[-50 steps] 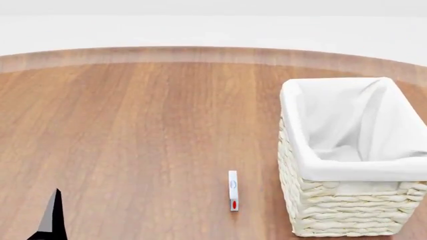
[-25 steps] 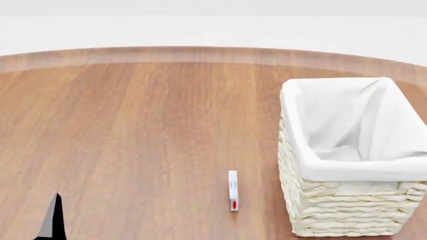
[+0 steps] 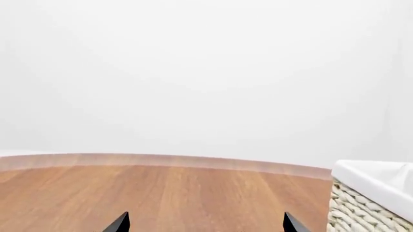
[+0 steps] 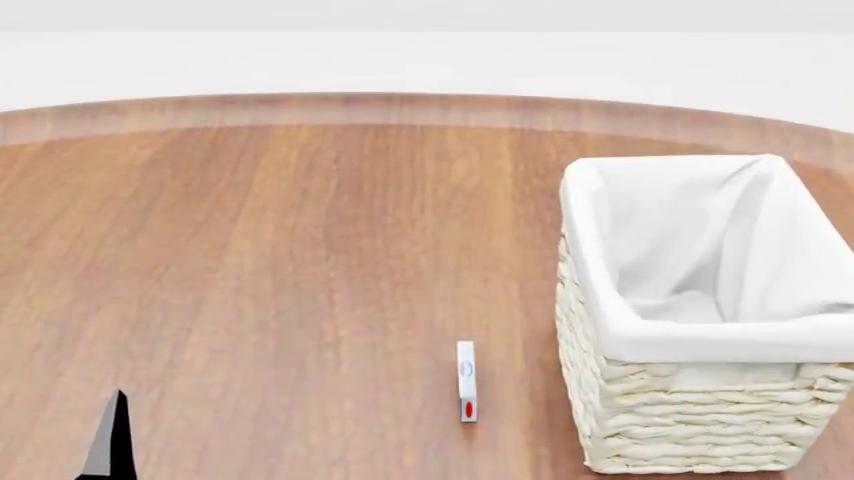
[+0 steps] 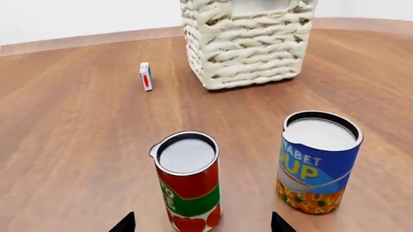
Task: Pick up the tomato sauce, and put it in the basket.
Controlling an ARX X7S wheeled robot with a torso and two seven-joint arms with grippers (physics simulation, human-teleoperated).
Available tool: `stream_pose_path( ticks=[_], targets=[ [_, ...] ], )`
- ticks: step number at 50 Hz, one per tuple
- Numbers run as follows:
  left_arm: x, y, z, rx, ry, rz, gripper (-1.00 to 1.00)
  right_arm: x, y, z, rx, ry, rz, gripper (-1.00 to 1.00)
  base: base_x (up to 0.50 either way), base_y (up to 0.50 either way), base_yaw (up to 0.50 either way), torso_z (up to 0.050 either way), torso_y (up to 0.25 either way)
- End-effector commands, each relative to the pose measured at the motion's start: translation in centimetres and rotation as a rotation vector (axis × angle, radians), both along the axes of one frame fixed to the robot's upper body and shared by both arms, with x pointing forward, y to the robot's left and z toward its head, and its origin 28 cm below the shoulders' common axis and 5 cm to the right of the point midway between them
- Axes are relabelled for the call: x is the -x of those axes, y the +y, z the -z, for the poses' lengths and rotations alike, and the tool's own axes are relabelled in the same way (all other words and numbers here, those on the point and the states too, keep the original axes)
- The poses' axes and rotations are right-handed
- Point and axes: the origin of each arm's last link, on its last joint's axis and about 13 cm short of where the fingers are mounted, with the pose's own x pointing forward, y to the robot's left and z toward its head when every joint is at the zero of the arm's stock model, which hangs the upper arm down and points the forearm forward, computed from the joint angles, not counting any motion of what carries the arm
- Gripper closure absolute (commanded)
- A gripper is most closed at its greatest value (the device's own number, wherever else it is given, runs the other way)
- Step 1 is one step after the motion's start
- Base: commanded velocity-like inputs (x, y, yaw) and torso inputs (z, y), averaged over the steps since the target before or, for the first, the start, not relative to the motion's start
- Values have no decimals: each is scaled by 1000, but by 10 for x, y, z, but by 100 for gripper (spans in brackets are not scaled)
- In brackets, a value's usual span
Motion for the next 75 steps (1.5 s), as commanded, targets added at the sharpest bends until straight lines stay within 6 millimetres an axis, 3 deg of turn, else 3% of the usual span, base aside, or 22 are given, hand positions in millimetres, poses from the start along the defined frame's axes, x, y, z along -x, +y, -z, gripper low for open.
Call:
stream_pose_path(
  ticks=[1,69,70,75],
  targets=[
    [0,0,3,-1,4,0,-100,-13,-4,8,17,37,-14,-100,0,0,0,0,0],
    [-4,0,13,-20,16,-2,-100,-64,-14,12,-23,111,-91,-100,0,0,0,0,0],
    [-4,0,13,-19,16,2,-100,-64,-14,11,-33,107,-103,100,0,0,0,0,0],
    [-4,0,15,-21,18,-1,-100,-63,-14,8,-56,100,-117,100,0,0,0,0,0]
  ],
)
